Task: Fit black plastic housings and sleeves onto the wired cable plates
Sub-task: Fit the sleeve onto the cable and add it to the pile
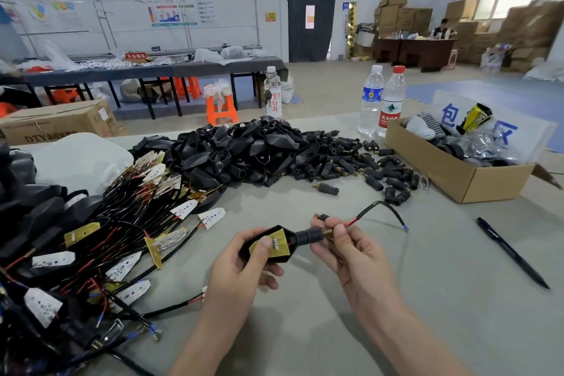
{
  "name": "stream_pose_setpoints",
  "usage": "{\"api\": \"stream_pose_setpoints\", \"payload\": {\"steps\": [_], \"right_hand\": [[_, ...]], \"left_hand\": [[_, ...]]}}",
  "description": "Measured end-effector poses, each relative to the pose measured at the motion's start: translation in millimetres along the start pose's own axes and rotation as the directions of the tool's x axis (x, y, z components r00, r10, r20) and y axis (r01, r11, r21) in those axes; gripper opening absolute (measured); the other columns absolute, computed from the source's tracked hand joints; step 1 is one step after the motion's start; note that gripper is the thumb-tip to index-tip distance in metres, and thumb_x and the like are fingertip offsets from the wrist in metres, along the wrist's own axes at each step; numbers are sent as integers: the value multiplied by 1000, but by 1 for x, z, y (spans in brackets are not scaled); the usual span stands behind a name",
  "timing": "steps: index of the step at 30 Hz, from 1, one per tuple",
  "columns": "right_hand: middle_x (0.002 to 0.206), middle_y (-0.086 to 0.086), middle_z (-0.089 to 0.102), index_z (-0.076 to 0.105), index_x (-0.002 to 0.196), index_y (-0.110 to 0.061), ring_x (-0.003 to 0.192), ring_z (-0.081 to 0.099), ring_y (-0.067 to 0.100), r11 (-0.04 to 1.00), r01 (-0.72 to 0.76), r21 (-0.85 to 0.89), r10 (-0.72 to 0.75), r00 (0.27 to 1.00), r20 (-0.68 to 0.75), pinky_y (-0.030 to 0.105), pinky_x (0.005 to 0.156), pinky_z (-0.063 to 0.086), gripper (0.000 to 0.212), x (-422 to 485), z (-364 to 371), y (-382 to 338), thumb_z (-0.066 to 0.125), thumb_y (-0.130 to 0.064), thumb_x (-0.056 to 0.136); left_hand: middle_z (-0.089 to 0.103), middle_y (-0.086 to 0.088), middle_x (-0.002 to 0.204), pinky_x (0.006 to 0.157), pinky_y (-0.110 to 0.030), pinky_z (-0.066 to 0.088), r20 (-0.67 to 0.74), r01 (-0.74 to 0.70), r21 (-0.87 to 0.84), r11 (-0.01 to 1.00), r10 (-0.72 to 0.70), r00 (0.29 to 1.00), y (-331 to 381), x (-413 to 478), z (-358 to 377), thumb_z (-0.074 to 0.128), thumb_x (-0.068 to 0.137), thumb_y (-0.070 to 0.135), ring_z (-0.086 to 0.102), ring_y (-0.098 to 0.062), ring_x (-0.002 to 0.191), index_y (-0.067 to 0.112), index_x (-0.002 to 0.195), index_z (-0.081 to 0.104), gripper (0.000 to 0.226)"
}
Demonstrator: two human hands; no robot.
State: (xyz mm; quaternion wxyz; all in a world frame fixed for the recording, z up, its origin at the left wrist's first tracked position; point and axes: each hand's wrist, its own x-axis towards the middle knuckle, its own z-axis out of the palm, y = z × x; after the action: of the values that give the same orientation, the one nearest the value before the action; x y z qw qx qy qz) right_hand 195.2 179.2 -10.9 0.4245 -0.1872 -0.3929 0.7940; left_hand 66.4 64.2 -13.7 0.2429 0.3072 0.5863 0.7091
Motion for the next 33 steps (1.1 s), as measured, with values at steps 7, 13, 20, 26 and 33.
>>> {"api": "stream_pose_setpoints", "payload": {"steps": [7,13,20,26,33], "right_hand": [[108,17,74,67,95,-8,92,73,20,997,78,5,-78,997,6,23,72,59,20,-3,2,-7,60,-23,83],[113,16,73,79,91,-9,89,73,17,990,-95,104,79,986,145,23,74,59,19,-8,10,-10,65,-17,80],[108,16,74,78,103,-9,100,72,24,986,-138,-92,150,978,143,22,78,57,27,-11,14,7,69,-22,81],[110,11,75,75,114,-22,104,71,22,957,-69,-282,133,968,214,23,78,56,34,-19,16,9,68,-38,84],[114,1,73,71,117,-35,97,71,19,911,-20,-413,174,925,339,28,76,57,33,-37,48,6,66,-41,85]], "left_hand": [[75,-10,86,63,-42,49,-2,20,-106,994,-20,1000,-1,-1,5,70,82,37,68,-23,65,32,97,74,16],[72,-12,83,49,-27,50,-157,28,-296,955,-78,984,4,5,2,68,81,37,60,-17,59,9,99,70,34],[70,-8,88,72,-28,54,-43,250,-623,742,-351,935,10,11,-1,61,80,51,62,-17,73,4,118,63,60],[73,-8,92,59,-25,53,-31,132,-373,918,-155,987,7,-5,24,65,77,29,68,-15,72,10,116,62,43],[73,-7,93,61,-32,54,-136,-93,-233,968,62,989,38,-21,-2,64,93,34,67,-24,72,30,106,66,13]]}}
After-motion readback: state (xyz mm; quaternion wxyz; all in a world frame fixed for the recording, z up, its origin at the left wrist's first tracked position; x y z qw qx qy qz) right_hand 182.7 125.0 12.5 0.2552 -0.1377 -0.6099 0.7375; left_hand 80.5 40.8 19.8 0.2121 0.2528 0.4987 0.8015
